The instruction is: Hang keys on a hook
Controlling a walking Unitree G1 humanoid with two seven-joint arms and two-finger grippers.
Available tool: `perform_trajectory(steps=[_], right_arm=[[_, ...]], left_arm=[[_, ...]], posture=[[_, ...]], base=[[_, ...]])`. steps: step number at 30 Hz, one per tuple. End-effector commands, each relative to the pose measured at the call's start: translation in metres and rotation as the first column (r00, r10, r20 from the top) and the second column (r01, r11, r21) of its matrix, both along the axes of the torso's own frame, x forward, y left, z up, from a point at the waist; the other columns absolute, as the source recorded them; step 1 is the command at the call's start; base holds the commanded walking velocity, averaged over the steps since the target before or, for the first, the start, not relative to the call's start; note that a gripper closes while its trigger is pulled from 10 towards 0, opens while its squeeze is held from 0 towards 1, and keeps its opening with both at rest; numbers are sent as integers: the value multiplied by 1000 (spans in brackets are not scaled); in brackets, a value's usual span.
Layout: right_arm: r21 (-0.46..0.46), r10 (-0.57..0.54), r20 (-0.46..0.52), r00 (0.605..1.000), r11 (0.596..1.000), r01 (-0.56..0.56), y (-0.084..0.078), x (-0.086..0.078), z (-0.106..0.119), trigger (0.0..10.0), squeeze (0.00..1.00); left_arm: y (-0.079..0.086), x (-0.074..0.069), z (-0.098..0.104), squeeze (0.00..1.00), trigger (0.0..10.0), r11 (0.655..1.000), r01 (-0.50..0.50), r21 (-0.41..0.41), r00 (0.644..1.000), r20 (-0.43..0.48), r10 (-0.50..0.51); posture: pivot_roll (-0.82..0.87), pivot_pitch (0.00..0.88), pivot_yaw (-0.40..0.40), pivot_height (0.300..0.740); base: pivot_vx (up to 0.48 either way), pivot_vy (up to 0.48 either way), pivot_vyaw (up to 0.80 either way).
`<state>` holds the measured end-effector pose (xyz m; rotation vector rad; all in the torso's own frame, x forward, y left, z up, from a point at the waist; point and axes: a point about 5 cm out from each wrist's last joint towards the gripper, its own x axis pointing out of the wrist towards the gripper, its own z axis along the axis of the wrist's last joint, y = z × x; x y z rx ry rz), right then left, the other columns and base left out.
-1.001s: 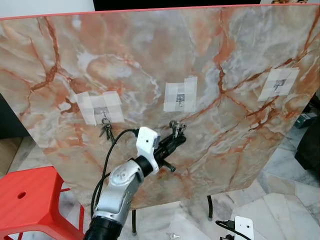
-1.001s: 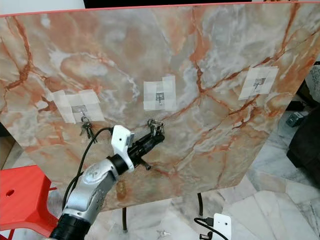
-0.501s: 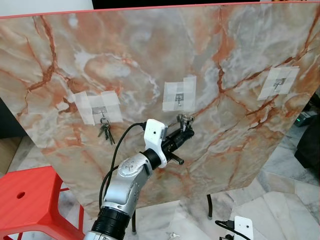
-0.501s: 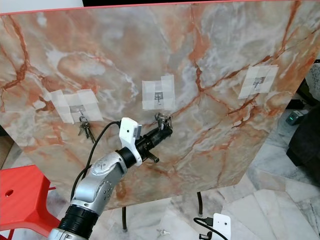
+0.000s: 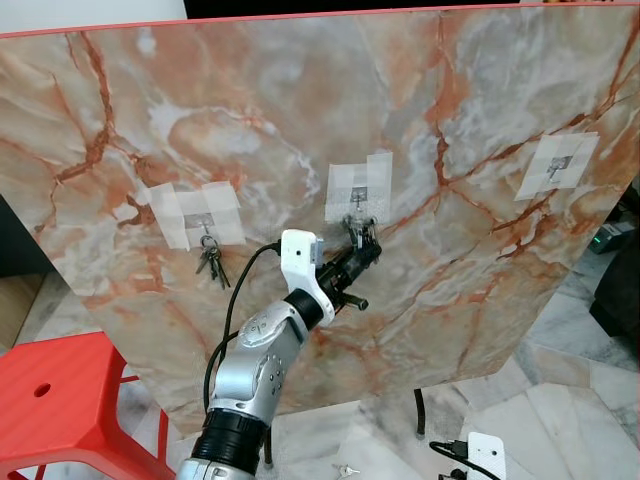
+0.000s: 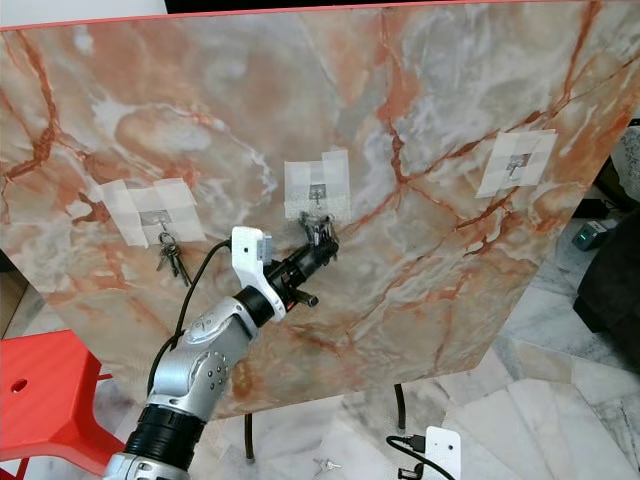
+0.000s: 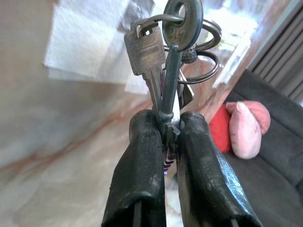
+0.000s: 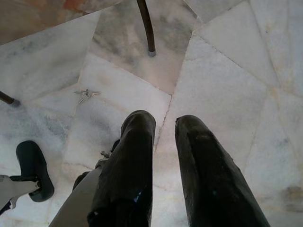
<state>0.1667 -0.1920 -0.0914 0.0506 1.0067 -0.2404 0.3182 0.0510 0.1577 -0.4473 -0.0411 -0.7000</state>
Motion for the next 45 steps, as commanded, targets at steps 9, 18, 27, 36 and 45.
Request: perform_trajectory(steps=[9, 18, 27, 36, 45], right_arm=[[2, 0, -4, 1000, 1000, 0, 1, 1, 0, 10000, 0], [-7, 12, -5, 1000, 1000, -12, 0, 2, 1, 10000, 0], [-7, 13, -3, 1000, 1000, -13, -1, 2, 1, 10000, 0], [-6, 14, -4, 1000, 1000, -14, 0, 3, 1, 10000, 0], [-4, 14, -3, 1000, 1000, -14, 0, 3, 1, 10000, 0]], left_arm=[[-2, 5, 14, 0, 10000, 999, -8, -46, 1000, 20, 9], [-4, 1, 8, 0, 10000, 999, 19, -46, 1000, -14, -19], [-4, 1, 7, 0, 10000, 998, 16, -58, 999, -35, -18], [-9, 2, 6, 0, 10000, 998, 29, -58, 997, -64, -33], [-7, 3, 3, 0, 10000, 998, 18, -65, 995, -97, -25]], posture=[[0, 0, -12, 740], [0, 0, -17, 740], [2, 3, -18, 740], [1, 7, -17, 740], [2, 8, -17, 740]], base=[[0, 0, 0], [0, 0, 0], [0, 0, 0], [0, 0, 0], [0, 0, 0]])
